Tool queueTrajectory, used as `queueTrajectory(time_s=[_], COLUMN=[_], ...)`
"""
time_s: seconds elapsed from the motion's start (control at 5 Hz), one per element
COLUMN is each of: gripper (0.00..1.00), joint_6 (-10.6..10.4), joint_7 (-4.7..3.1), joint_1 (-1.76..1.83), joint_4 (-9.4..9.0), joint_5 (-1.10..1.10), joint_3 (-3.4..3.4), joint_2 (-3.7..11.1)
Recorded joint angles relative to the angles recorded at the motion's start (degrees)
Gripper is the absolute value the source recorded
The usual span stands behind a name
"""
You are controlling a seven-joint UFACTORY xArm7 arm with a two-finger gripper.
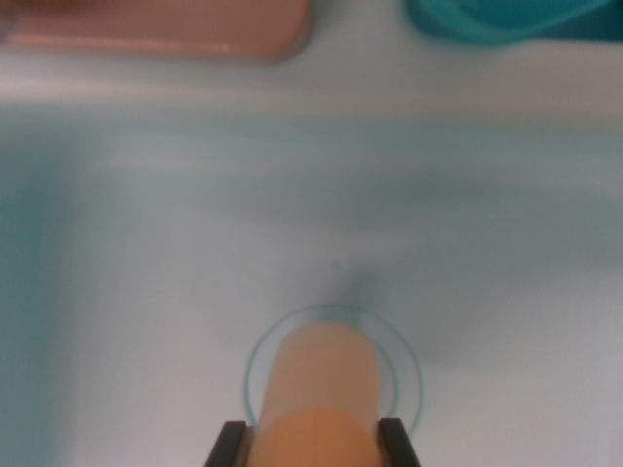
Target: Pick detergent from the sink
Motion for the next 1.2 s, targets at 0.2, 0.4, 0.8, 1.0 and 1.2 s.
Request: queueTrajectory(time_s=[0.2,0.4,0.8,1.0,1.2], gripper=[1.0,1.0,1.0,1.0,1.0], joint_6=[1.78,1.78,3.76,6.11,6.11], joint_7=[0.07,0.07,0.16,0.25,0.25], joint_1=[0.01,0.01,0.03,0.04,0.04], joint_4=[1.17,1.17,2.47,4.01,4.01], joint_5=[-0.09,-0.09,-0.19,-0.31,-0.31], joint_3=[0.0,0.0,0.0,0.0,0.0], joint_2=[-0.61,-0.61,-1.3,-2.11,-2.11])
